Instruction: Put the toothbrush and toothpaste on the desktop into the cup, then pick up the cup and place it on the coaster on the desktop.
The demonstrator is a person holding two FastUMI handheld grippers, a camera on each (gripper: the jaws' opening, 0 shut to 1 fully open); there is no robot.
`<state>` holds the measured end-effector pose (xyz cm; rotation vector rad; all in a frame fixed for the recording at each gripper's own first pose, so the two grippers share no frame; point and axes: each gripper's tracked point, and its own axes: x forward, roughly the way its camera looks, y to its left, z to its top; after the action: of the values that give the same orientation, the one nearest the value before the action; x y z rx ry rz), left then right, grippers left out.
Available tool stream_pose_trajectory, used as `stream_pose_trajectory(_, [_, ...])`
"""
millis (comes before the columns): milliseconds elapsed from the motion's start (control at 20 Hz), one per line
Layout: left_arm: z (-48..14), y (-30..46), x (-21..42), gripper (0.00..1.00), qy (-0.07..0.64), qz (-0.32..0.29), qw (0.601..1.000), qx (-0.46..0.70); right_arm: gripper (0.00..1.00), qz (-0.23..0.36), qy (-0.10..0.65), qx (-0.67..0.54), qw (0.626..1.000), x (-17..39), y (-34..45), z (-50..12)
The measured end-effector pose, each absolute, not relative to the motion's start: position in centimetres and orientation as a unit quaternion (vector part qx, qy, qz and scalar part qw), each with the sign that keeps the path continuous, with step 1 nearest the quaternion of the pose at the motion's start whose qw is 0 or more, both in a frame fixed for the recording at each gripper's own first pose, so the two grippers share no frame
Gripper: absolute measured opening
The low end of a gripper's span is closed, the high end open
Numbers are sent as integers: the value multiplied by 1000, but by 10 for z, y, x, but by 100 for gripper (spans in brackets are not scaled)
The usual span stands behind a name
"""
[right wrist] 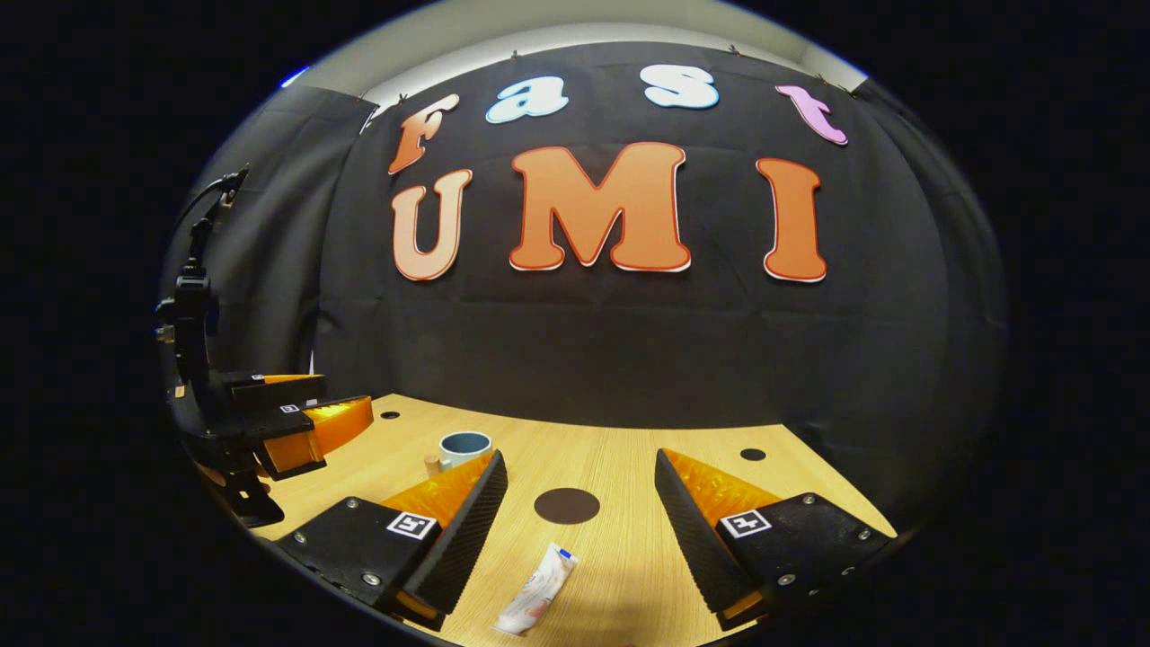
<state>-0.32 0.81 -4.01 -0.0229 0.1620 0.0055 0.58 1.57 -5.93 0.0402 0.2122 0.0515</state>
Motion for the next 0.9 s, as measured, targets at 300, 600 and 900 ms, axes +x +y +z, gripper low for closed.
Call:
stream_pose_trajectory(300, [-96,0,-7,98,185,-24,982,-17,99,36,175,57,982,3,25,-102])
stream_pose_trajectory(600, [-137,-8,-13,99,250,-36,967,-5,99,34,247,60,967,-1,28,-156])
stream_pose_trajectory(900, [-185,-19,-24,99,316,-48,947,-13,99,36,308,57,949,-1,33,-199])
